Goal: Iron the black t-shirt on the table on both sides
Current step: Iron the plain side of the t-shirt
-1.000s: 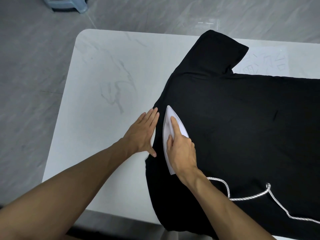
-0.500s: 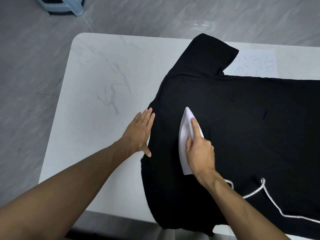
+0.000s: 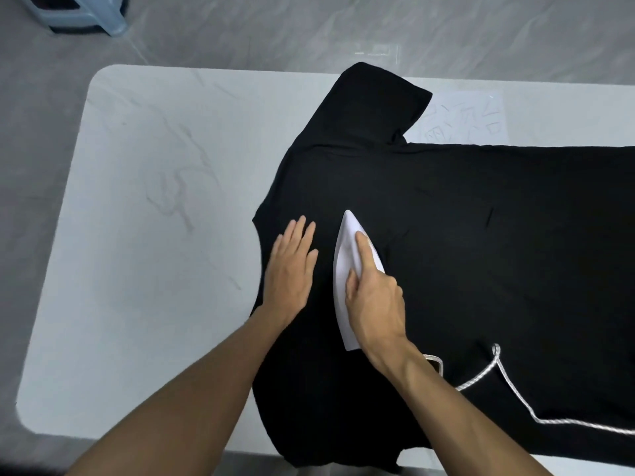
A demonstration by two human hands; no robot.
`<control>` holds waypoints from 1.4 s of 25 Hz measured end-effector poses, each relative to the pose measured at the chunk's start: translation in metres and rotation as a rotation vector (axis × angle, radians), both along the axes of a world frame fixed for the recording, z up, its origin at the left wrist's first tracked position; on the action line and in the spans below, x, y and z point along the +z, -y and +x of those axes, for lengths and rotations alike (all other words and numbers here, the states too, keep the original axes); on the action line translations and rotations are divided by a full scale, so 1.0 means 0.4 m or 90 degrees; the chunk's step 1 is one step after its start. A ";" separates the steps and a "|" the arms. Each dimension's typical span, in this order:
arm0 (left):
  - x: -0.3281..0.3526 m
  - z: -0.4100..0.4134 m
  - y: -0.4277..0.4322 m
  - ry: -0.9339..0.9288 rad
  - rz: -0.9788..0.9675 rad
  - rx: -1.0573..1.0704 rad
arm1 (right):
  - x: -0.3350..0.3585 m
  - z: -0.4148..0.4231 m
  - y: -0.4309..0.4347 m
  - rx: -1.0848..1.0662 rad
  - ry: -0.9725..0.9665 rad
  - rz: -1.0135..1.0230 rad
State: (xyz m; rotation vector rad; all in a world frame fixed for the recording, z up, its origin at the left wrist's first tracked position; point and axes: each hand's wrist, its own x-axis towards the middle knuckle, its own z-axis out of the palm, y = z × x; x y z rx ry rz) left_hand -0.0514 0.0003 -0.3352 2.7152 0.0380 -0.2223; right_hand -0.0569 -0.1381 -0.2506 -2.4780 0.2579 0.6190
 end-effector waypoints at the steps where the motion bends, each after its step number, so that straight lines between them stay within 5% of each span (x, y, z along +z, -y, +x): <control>1: -0.028 -0.006 -0.006 -0.008 0.068 -0.018 | -0.007 0.000 0.000 0.006 0.002 -0.010; 10: -0.057 -0.005 -0.015 -0.031 0.187 -0.025 | 0.004 0.032 0.152 -0.048 0.030 -0.036; 16: -0.030 -0.002 0.026 -0.018 0.179 0.013 | 0.014 0.044 0.221 -0.042 0.029 -0.033; 20: -0.025 0.022 0.216 -0.008 0.067 0.016 | 0.003 0.043 0.227 -0.050 0.019 -0.015; 35: -0.052 0.033 0.284 -0.060 0.194 -0.003 | 0.016 0.063 0.522 -0.133 0.038 -0.071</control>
